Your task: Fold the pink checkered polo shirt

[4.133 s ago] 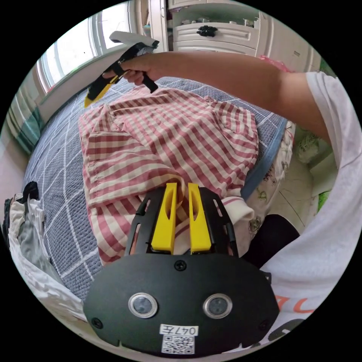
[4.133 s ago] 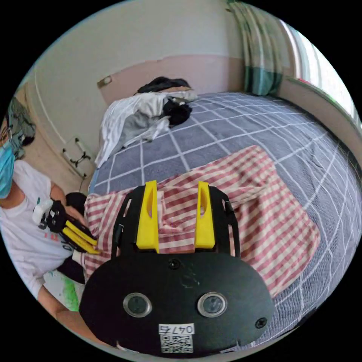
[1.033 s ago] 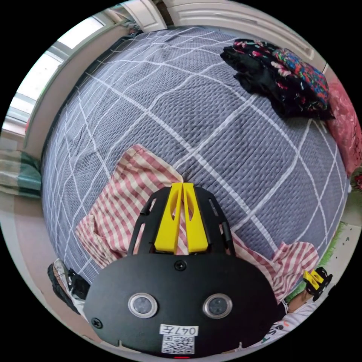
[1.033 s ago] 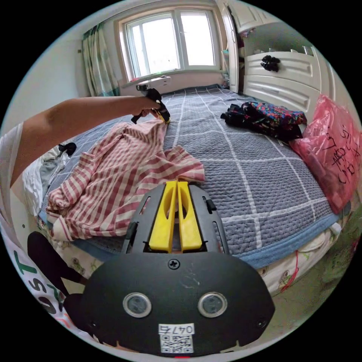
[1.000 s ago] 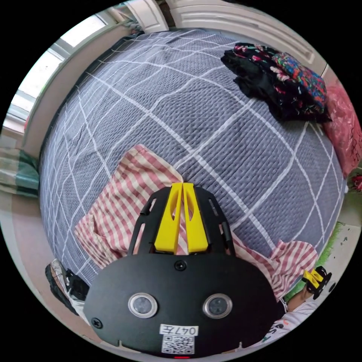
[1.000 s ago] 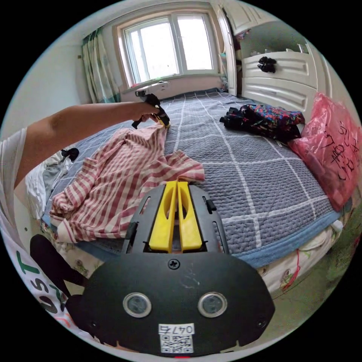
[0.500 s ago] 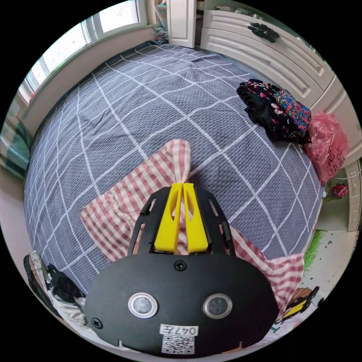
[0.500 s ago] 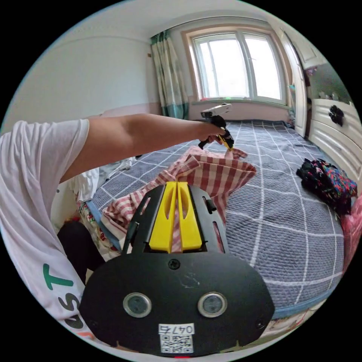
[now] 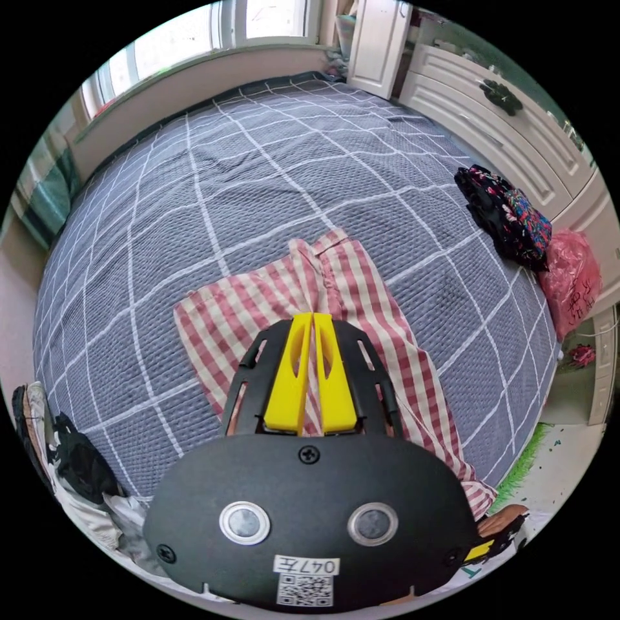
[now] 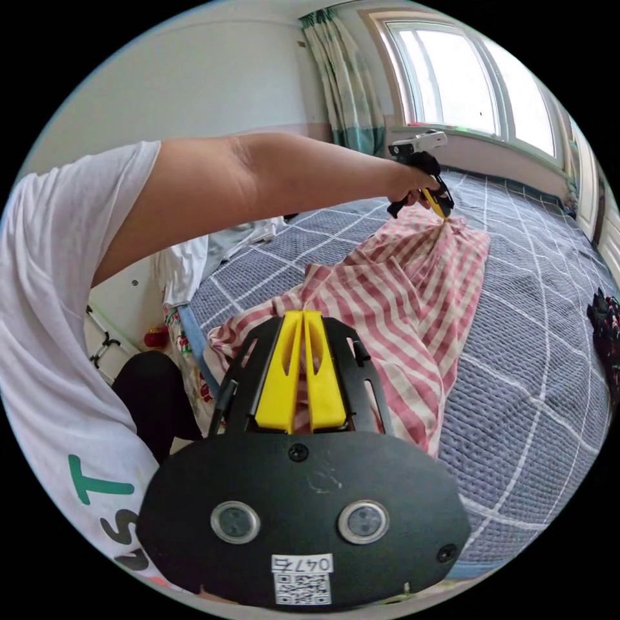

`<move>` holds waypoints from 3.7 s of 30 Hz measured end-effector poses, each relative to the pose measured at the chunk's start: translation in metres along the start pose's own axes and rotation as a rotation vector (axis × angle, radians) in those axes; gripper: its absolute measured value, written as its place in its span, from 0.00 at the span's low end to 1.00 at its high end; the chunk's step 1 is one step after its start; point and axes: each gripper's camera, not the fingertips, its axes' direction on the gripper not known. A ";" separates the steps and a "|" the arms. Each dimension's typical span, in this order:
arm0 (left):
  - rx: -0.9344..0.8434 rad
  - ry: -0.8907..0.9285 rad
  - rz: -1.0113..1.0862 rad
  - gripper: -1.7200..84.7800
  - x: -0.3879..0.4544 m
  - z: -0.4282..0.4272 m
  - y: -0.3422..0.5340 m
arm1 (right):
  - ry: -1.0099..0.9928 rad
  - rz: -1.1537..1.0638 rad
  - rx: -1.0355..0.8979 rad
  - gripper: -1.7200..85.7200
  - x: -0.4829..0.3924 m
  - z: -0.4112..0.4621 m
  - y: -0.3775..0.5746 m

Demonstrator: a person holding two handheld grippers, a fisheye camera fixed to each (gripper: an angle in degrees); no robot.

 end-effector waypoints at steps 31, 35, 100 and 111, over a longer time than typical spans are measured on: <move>0.114 0.123 0.375 0.01 0.066 -0.048 0.251 | 0.197 0.370 0.022 0.11 0.045 -0.031 0.002; 0.196 0.315 0.340 0.01 0.058 -0.041 0.248 | 0.257 0.245 -0.086 0.10 0.016 -0.013 -0.013; -0.025 0.110 0.597 0.01 0.167 0.012 0.272 | 0.244 -0.168 -0.125 0.01 -0.109 0.033 -0.038; -0.054 -0.095 0.603 0.01 0.190 0.067 0.287 | 0.117 -0.104 -0.232 0.03 -0.078 0.044 0.005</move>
